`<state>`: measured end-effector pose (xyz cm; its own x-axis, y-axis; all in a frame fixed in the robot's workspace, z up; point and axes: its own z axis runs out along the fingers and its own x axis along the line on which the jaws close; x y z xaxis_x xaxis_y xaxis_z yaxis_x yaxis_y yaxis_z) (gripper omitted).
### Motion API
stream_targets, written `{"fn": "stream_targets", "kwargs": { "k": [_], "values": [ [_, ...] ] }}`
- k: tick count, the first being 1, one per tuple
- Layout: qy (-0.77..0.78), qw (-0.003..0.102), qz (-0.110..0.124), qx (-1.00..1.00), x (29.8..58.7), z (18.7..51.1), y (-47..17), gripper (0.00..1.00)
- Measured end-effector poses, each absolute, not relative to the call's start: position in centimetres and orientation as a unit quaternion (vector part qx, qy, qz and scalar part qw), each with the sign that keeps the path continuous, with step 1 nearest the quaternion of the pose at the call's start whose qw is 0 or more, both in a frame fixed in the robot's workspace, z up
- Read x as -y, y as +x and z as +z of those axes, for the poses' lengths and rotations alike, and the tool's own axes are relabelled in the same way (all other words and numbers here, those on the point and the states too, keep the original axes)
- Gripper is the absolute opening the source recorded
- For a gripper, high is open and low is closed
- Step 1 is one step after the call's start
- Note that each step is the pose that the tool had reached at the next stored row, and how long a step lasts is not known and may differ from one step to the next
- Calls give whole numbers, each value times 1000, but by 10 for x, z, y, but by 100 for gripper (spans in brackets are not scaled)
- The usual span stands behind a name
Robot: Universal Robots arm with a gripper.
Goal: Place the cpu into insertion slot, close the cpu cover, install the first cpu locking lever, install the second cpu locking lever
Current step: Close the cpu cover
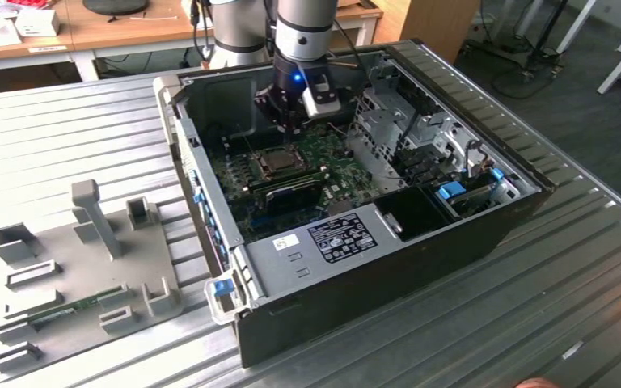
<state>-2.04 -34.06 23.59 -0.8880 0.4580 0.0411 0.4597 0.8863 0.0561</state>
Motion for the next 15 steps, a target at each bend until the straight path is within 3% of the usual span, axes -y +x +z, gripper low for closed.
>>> {"fn": "stream_targets", "kwargs": {
  "k": [15],
  "values": [
    [-111, 17, -30, 993, 341, 235, -20, 11]
  ]
}}
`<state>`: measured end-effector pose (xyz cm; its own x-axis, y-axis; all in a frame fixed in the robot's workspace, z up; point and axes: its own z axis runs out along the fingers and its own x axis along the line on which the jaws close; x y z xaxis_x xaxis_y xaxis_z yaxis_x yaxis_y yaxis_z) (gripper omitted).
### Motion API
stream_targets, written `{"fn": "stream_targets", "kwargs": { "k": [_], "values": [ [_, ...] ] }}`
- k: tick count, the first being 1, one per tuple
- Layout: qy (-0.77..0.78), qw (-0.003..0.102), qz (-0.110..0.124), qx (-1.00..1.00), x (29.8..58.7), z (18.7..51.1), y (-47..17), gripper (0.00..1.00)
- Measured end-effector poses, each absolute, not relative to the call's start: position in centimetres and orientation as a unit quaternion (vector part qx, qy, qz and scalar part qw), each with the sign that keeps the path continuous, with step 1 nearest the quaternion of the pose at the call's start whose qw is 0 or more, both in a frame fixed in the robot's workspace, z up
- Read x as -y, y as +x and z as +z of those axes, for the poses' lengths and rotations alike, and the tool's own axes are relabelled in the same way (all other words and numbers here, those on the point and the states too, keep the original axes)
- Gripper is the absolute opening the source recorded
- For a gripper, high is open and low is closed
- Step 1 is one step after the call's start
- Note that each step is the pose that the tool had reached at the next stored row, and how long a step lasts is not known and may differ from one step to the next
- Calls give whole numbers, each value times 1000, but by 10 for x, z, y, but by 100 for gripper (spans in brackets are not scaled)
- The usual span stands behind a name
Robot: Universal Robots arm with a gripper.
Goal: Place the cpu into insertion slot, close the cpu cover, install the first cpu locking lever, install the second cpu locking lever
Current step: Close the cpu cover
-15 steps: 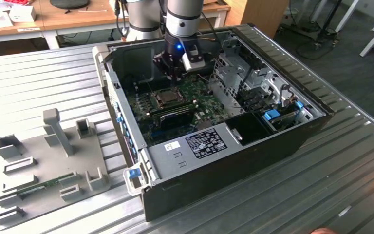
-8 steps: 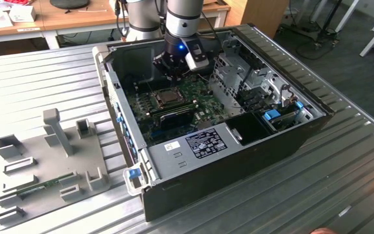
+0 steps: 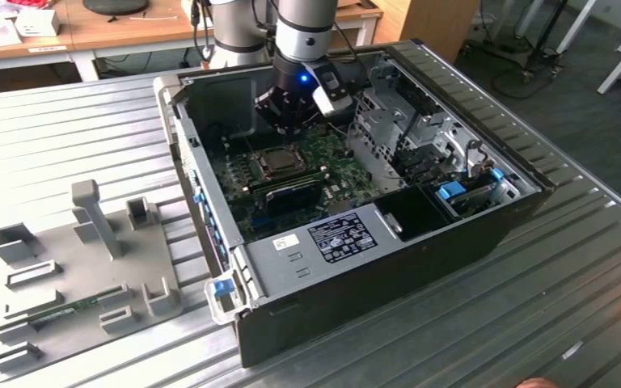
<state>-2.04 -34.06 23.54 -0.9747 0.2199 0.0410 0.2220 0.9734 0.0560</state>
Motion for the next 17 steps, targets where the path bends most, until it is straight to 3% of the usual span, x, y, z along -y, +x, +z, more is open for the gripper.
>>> {"fn": "stream_targets", "kwargs": {
  "k": [17],
  "values": [
    [-22, 19, -29, 999, 341, 235, -20, 11]
  ]
}}
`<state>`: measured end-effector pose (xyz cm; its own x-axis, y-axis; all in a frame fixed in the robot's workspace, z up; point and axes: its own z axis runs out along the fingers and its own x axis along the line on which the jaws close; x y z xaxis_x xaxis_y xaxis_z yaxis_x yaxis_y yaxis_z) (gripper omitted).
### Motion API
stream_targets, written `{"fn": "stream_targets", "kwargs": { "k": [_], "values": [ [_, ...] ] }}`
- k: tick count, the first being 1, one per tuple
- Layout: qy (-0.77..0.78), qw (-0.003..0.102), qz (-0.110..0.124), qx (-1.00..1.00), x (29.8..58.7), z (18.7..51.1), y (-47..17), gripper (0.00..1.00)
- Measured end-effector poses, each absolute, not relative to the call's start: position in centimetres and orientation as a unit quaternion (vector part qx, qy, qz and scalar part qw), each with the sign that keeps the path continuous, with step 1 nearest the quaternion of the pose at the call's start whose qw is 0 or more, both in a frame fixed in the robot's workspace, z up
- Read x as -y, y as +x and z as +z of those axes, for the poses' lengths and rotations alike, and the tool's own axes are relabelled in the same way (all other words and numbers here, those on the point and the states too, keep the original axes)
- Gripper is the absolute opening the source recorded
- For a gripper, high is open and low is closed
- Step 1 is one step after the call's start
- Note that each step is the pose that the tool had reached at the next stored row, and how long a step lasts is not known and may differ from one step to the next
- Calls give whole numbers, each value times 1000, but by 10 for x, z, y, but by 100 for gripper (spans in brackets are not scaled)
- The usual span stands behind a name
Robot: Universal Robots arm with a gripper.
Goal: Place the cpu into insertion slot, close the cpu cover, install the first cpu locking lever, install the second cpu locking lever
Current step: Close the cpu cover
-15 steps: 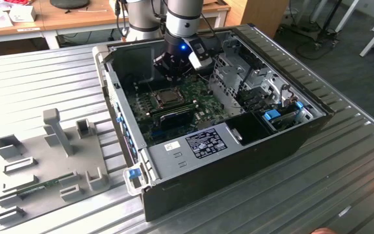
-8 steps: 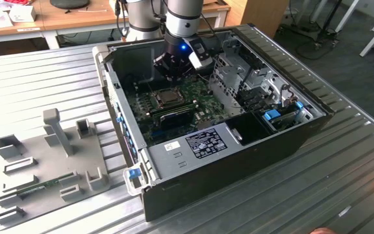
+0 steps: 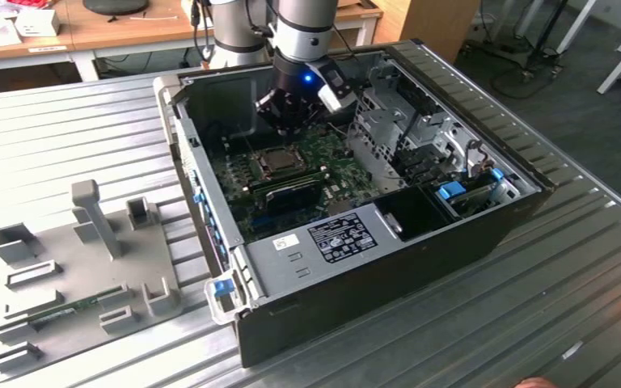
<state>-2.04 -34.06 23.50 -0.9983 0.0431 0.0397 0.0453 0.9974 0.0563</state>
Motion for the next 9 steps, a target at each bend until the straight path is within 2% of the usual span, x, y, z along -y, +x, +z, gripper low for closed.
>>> {"fn": "stream_targets", "kwargs": {
  "k": [9],
  "values": [
    [45, 20, -27, 998, 341, 235, -21, 11]
  ]
}}
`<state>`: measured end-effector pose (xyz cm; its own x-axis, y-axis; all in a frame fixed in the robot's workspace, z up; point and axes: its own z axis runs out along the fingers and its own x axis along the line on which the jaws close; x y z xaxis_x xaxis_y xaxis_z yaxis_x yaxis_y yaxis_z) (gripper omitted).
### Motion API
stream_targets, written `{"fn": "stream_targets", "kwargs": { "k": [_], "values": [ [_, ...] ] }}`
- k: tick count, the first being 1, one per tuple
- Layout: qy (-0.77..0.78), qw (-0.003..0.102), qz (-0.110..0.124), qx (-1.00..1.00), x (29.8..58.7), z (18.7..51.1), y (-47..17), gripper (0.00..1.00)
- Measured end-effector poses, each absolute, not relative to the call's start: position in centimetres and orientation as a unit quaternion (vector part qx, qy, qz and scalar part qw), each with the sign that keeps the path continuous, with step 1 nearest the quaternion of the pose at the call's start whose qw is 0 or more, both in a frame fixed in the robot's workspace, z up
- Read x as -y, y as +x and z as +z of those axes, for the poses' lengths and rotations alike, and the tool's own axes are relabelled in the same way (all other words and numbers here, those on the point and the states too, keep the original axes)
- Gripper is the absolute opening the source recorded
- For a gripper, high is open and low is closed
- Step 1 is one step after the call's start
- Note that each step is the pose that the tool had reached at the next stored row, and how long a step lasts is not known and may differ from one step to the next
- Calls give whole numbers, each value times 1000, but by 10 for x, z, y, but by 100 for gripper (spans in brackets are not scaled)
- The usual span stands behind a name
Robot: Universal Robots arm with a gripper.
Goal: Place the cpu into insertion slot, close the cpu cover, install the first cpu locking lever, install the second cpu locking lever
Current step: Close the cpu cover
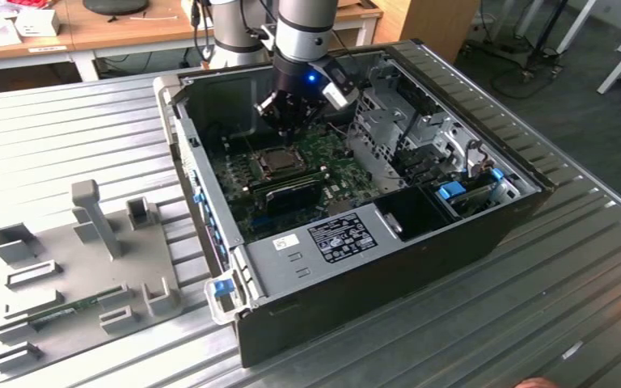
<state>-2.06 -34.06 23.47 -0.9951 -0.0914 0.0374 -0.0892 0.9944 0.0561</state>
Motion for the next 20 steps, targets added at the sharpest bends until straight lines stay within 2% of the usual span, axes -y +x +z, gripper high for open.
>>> {"fn": "stream_targets", "kwargs": {
  "k": [2, 5, 6, 20],
  "values": [
    [46, 16, -27, 998, 341, 234, -21, 11],
    [47, -3, -26, 999, 341, 234, -24, 11],
    [47, -6, -26, 999, 341, 234, -24, 11],
    [24, -8, -26, 999, 341, 232, -25, 11]
  ]
}}
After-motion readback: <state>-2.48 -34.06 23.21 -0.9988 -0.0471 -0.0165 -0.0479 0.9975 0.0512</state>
